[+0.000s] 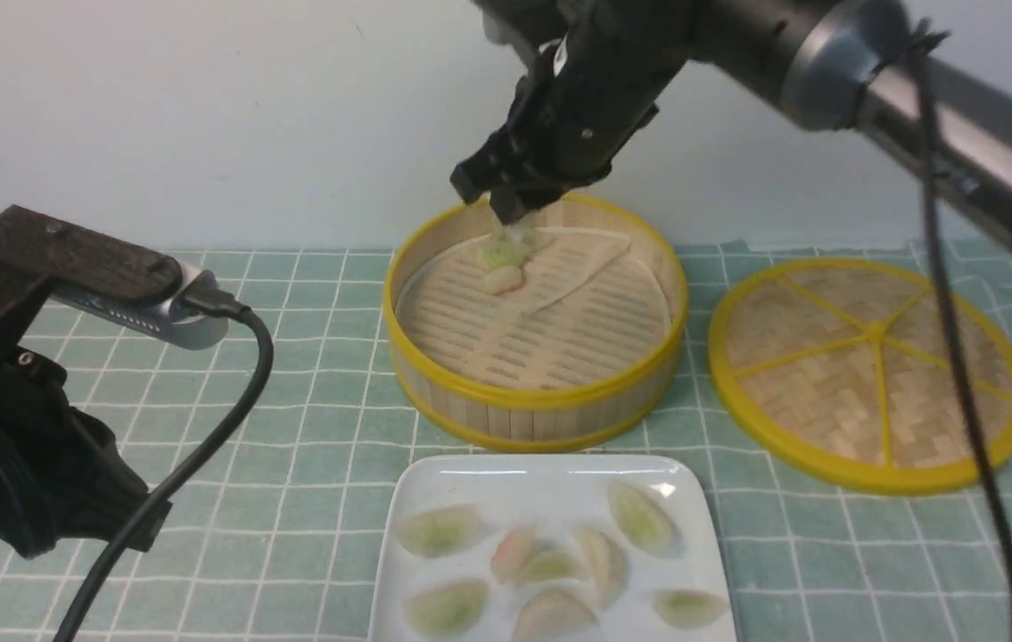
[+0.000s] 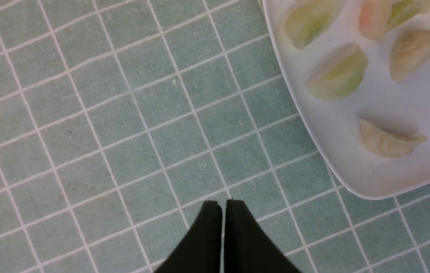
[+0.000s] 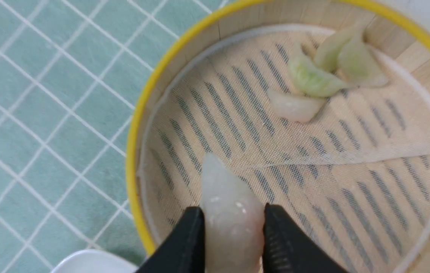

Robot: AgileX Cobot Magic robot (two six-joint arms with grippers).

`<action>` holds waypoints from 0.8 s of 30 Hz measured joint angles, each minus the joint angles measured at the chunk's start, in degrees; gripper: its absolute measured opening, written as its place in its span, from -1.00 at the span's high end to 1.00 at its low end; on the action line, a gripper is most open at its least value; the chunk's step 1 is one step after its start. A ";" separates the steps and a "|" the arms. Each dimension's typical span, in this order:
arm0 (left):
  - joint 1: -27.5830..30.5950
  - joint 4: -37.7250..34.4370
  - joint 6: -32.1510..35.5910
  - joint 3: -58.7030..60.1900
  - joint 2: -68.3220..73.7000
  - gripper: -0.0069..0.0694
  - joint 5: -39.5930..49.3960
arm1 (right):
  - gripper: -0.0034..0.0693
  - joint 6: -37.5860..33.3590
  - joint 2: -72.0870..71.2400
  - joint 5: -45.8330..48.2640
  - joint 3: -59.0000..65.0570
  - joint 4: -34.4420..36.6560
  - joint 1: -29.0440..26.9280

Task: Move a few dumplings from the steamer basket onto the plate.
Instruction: Use the right arm to grab a dumpling from inside the steamer, then use the right arm to put the dumpling into the plate

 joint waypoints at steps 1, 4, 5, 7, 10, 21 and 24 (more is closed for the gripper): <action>0.00 0.24 0.00 0.00 0.00 0.83 -0.06 | 0.41 0.05 -2.78 0.00 2.69 0.74 0.00; 0.00 0.62 0.00 0.00 0.00 0.83 -0.06 | 0.41 -0.56 -8.96 0.07 13.93 4.57 0.00; 0.00 0.62 0.00 0.00 0.00 0.83 -0.12 | 0.41 -1.11 -10.83 0.22 17.99 6.02 0.00; 0.00 0.32 0.00 0.00 0.00 0.83 -0.12 | 0.41 -1.74 -12.01 0.23 24.55 8.32 0.00; 0.00 -0.38 0.00 0.00 0.00 0.83 -0.12 | 0.41 -2.07 -11.46 0.23 32.92 10.60 0.21; 0.00 -0.49 0.00 0.00 0.00 0.83 -0.24 | 0.23 -2.34 -3.82 -11.67 37.29 7.28 2.15; 0.00 -0.49 0.00 0.00 0.00 0.83 -0.24 | -0.03 -2.34 -3.62 -11.56 37.09 7.14 2.15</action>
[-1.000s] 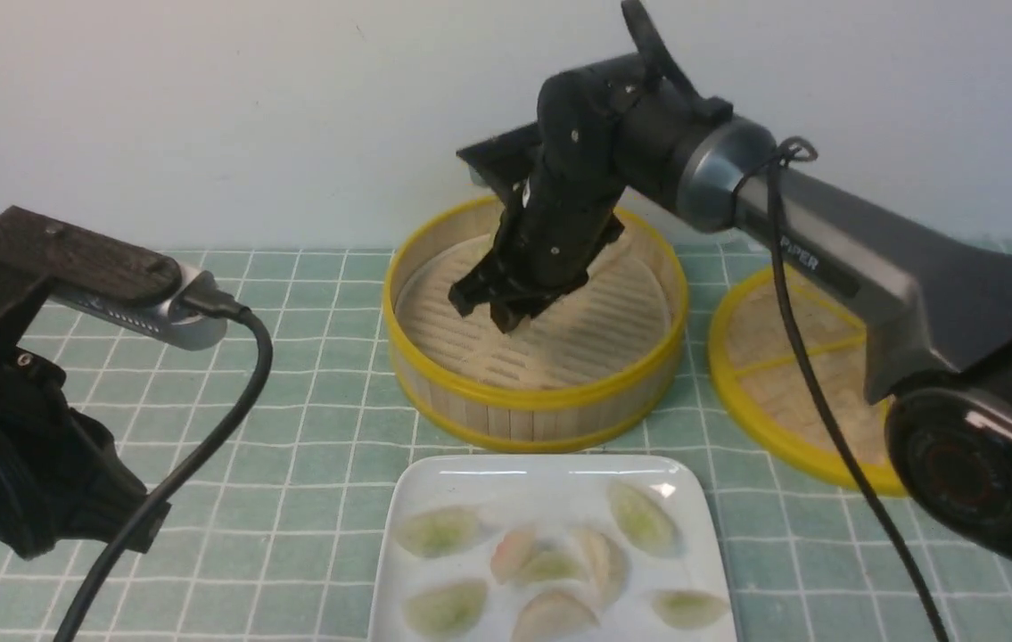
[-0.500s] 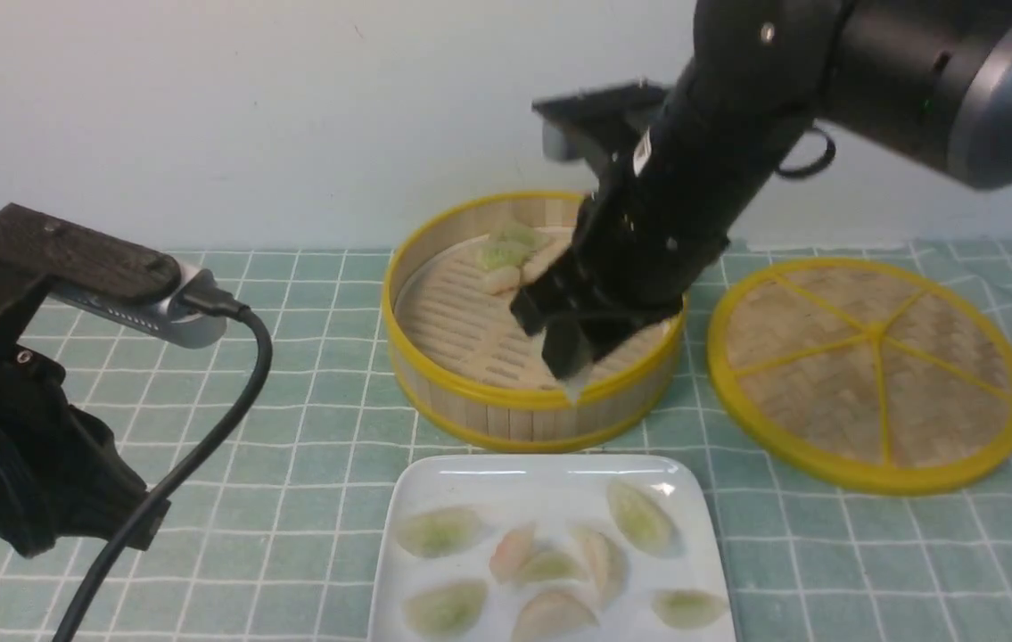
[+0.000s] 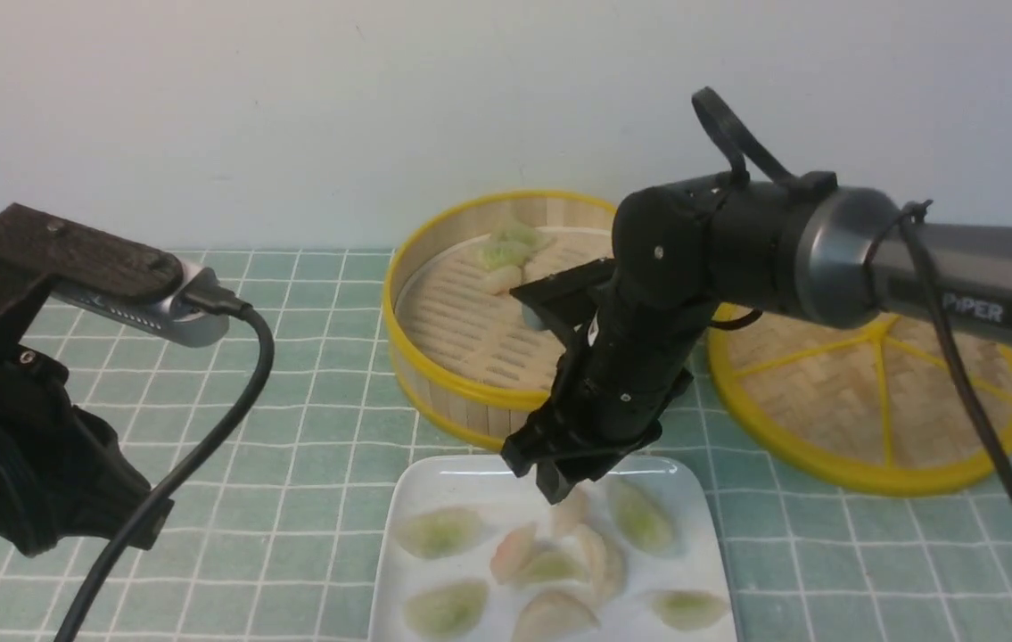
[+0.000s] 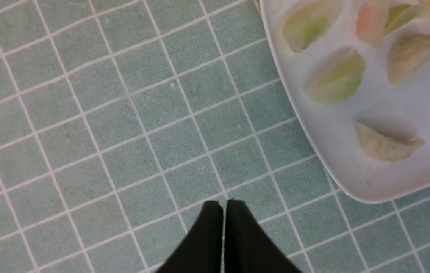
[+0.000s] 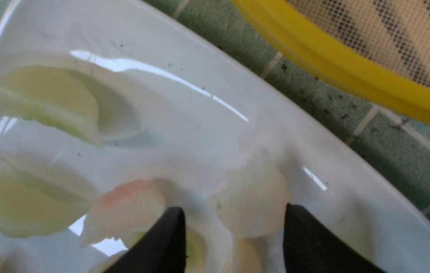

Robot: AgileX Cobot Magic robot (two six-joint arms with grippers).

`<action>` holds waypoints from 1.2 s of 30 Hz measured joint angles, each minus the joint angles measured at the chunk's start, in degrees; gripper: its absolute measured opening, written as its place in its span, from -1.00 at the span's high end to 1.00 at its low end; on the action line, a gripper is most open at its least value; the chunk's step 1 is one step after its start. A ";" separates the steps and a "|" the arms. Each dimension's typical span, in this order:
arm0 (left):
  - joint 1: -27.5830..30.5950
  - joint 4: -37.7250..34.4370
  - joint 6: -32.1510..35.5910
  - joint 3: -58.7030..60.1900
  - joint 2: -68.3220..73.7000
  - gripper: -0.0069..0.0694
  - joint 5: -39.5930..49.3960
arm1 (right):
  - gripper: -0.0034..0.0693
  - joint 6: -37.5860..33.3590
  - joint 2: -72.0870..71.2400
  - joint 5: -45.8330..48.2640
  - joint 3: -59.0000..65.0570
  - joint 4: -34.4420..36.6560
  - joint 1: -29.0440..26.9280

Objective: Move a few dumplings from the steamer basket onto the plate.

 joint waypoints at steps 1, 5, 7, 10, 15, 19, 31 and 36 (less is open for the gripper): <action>0.00 0.00 0.00 0.00 0.00 0.83 0.00 | -0.10 0.00 -0.06 0.34 -0.23 0.00 0.00; 0.00 -0.04 0.00 0.00 0.00 0.83 -0.49 | -0.06 0.00 -2.67 5.80 -1.35 -1.38 0.04; 0.00 0.08 0.00 0.00 0.00 0.83 -0.96 | 0.18 0.24 -6.60 8.44 -1.47 -2.58 0.04; 0.00 0.14 0.00 0.00 0.00 0.83 -1.21 | 0.66 2.58 -16.35 10.27 -1.48 -6.02 0.04; 0.00 0.11 0.00 0.00 0.00 0.83 -1.58 | 0.92 7.00 -32.82 11.16 -1.59 -12.77 0.04; 0.00 -0.50 0.05 0.00 0.00 0.83 -1.80 | 0.94 9.49 -46.42 10.81 -1.10 -16.43 0.04; 0.00 -8.49 5.01 0.00 0.00 0.83 -5.27 | 0.94 16.11 -97.72 -14.37 37.55 -25.99 0.04; 0.06 -15.25 11.07 0.02 -0.12 0.83 -10.22 | 0.94 36.45 -117.58 -21.98 55.32 -44.19 0.11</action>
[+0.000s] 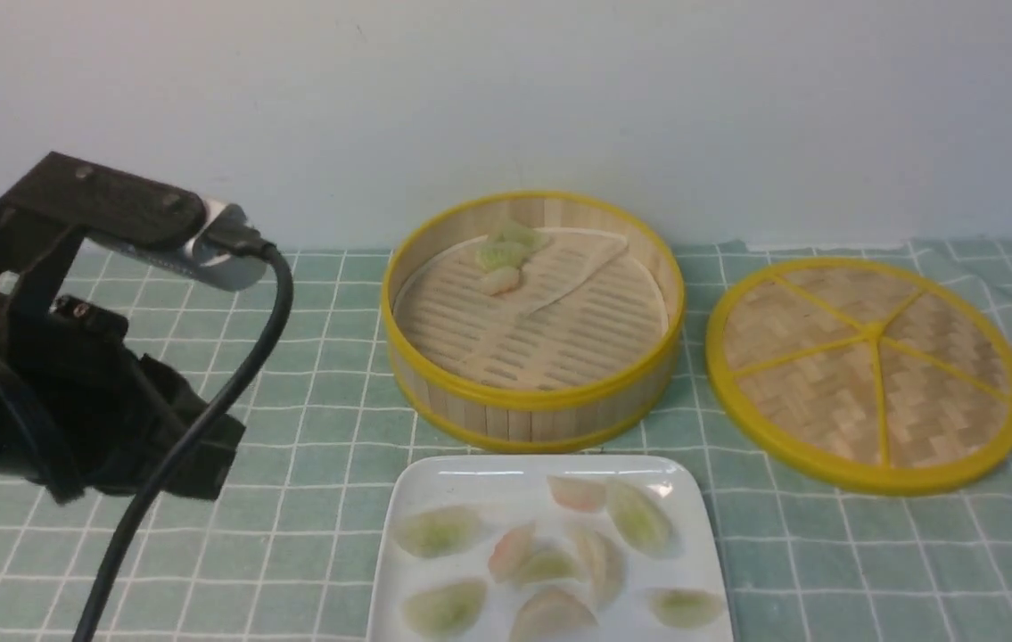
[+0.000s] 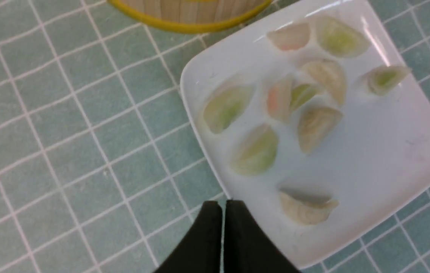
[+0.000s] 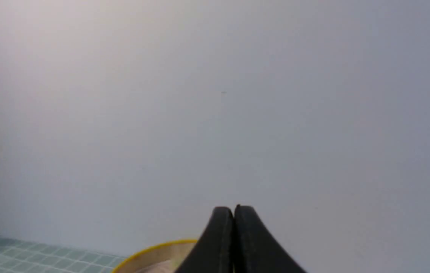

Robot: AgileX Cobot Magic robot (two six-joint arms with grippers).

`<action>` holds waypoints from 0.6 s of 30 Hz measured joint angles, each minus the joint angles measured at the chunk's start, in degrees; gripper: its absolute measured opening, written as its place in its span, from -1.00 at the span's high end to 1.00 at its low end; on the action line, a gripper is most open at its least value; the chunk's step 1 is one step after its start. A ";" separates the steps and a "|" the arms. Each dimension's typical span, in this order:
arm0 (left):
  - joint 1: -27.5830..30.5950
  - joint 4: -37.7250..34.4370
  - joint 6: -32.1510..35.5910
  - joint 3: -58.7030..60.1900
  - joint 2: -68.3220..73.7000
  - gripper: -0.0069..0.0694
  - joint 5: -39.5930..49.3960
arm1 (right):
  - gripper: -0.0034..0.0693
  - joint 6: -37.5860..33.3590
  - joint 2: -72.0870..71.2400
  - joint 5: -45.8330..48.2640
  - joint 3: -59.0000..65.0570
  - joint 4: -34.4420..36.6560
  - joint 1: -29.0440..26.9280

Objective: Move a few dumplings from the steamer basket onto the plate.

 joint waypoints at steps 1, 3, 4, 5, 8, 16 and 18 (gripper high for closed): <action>-0.07 -1.54 1.09 0.05 -0.07 0.83 -0.74 | 0.94 3.01 -0.20 0.76 1.23 -2.34 0.13; -0.07 -3.17 2.14 0.34 -0.32 0.83 -1.86 | 0.94 5.53 0.10 1.54 2.06 -3.94 0.24; -0.07 -5.22 4.24 1.31 -1.11 0.83 -4.10 | 0.94 7.28 0.90 0.41 2.55 -6.28 0.47; -0.07 -6.42 5.15 1.94 -1.69 0.83 -5.05 | 0.94 7.62 1.17 -1.26 2.63 -6.55 0.47; -0.07 -8.12 7.03 4.44 -4.49 0.83 -7.31 | 0.94 8.21 1.31 -4.96 2.68 -7.06 0.48; -0.12 -12.14 8.37 17.32 -25.25 0.83 -15.99 | 0.94 8.48 1.31 -9.19 2.68 -7.02 0.48; -0.12 -13.90 8.38 21.39 -33.77 0.83 -18.79 | 0.94 8.48 1.33 -9.24 2.68 -7.02 0.48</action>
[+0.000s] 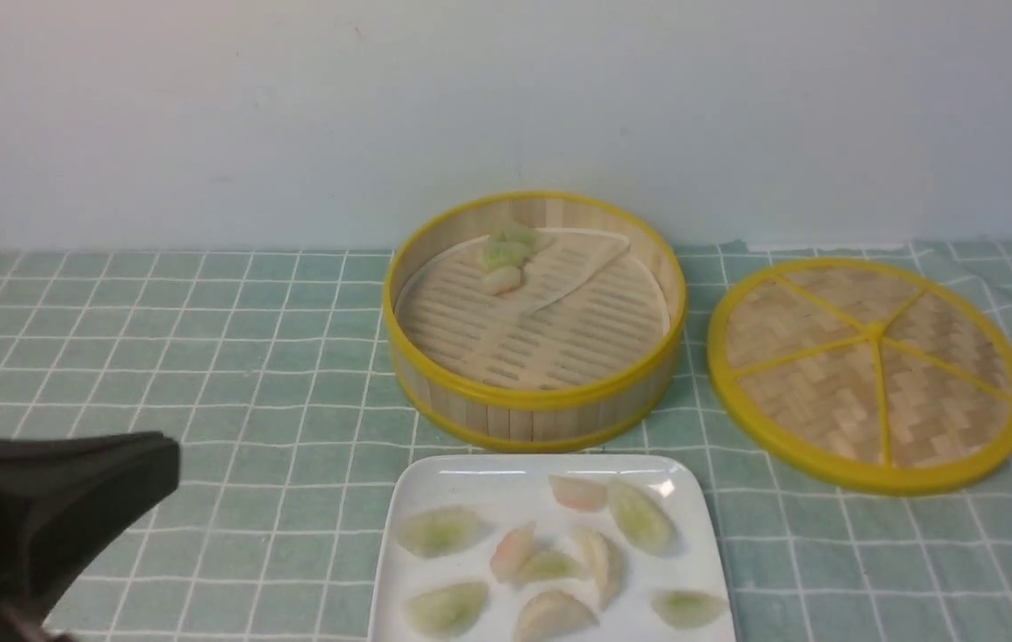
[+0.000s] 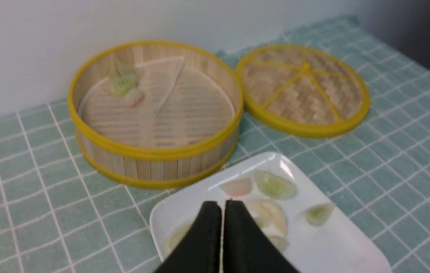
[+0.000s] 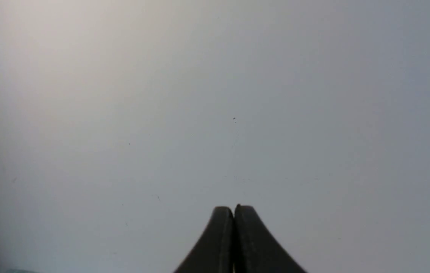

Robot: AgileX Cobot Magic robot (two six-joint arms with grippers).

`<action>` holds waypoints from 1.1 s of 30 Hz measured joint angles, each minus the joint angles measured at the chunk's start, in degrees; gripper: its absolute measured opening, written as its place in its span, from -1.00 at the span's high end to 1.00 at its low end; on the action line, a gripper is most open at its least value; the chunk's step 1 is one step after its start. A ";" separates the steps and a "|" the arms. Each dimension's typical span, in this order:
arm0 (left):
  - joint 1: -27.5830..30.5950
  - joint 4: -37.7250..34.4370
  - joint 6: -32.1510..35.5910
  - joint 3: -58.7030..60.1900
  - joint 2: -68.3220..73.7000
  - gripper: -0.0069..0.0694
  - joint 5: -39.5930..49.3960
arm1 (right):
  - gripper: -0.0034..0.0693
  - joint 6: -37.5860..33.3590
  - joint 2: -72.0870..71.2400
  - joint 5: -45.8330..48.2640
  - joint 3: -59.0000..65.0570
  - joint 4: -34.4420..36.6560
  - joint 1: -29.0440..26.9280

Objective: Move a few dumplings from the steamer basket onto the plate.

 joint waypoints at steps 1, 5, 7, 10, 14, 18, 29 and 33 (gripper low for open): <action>0.00 -0.12 0.00 0.27 -0.60 0.83 0.00 | 0.94 0.00 0.00 0.00 0.00 0.00 0.00; 0.00 -1.18 0.05 4.23 -11.71 0.83 -1.28 | 0.94 0.00 0.00 0.00 0.00 0.00 0.00; 0.00 -1.19 0.05 4.77 -13.56 0.83 -1.28 | 0.94 0.00 0.00 0.00 0.00 0.00 0.00; 0.00 -1.25 0.05 5.48 -18.56 0.83 -0.72 | 0.94 0.00 0.00 -0.06 0.00 0.00 0.00; 0.00 -0.41 1.53 5.48 -20.79 0.83 -0.77 | 0.94 0.00 0.00 -0.06 0.00 0.00 0.00; 0.00 3.88 3.25 5.48 -21.17 0.83 -1.23 | 0.94 0.00 0.00 -0.11 0.00 0.00 0.00; 5.78 23.85 -9.75 17.26 -25.94 0.83 -11.72 | 0.94 0.00 0.00 -0.11 0.00 0.00 0.00; 10.49 26.96 -15.62 26.13 -27.76 0.83 -16.23 | 0.94 0.00 0.00 -0.11 0.00 0.00 0.00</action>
